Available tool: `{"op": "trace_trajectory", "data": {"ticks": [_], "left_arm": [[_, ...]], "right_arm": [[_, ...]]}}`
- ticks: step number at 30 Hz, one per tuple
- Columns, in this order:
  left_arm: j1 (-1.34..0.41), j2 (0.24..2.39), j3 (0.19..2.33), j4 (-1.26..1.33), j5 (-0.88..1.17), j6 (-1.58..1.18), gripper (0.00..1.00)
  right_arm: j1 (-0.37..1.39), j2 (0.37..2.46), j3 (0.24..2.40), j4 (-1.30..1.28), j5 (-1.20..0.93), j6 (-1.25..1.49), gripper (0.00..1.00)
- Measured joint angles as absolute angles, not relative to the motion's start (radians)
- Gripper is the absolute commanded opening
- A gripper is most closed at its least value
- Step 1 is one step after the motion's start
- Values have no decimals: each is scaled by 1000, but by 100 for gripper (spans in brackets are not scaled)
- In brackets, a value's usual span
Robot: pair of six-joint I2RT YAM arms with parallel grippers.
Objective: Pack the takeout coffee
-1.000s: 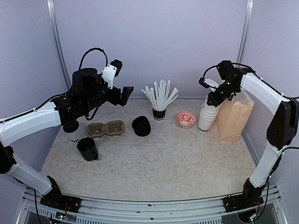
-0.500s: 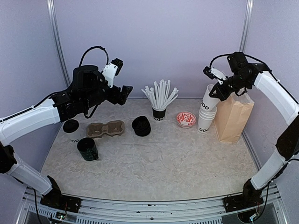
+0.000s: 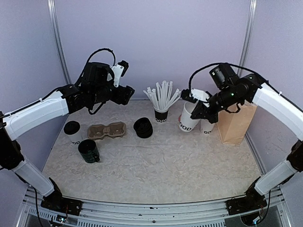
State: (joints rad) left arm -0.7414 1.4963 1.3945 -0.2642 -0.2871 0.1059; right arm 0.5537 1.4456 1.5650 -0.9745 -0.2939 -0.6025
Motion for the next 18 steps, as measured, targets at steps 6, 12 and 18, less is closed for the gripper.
{"op": "trace_trajectory", "data": {"ticks": [6, 12, 18], "left_arm": [[-625, 1557, 1466, -351, -168, -9, 72], [-579, 1611, 1466, -421, -57, -67, 73], [-584, 1663, 1476, -456, 31, -79, 72]], "right_arm": [[857, 1509, 1450, -975, -287, -683, 0], [1017, 1582, 1408, -929, -271, -709, 0], [1061, 1658, 1393, -853, -240, -709, 0]]}}
